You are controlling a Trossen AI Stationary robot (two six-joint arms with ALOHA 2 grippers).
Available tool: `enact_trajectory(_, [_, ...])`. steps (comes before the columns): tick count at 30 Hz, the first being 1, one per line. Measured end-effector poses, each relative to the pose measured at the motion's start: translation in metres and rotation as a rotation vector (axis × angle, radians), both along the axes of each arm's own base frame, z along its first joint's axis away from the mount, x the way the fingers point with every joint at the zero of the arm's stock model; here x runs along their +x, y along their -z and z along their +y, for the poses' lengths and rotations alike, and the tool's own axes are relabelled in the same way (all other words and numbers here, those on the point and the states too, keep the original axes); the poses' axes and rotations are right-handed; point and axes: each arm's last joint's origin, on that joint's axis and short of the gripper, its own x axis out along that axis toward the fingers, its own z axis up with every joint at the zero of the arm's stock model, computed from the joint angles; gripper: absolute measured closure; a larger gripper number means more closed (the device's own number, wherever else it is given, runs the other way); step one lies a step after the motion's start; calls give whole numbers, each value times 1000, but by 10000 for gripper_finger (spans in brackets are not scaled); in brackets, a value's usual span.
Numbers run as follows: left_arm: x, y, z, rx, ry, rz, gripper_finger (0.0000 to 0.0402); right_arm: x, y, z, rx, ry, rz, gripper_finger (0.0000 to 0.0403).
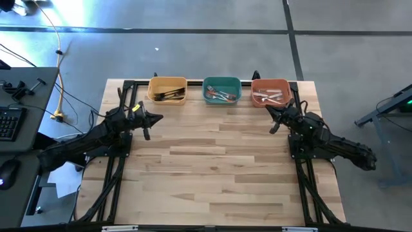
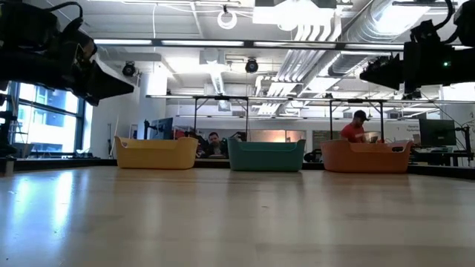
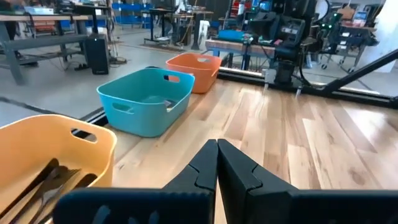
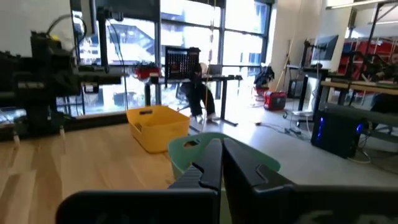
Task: Sort silverware by color (type)
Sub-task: Return to Home Position
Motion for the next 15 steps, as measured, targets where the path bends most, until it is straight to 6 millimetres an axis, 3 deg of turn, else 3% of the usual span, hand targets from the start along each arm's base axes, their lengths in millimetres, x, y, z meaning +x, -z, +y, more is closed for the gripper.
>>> enact_trajectory(15, [1,2,1,-17,-1,16,402,1,7,-1,38,27,75,403])
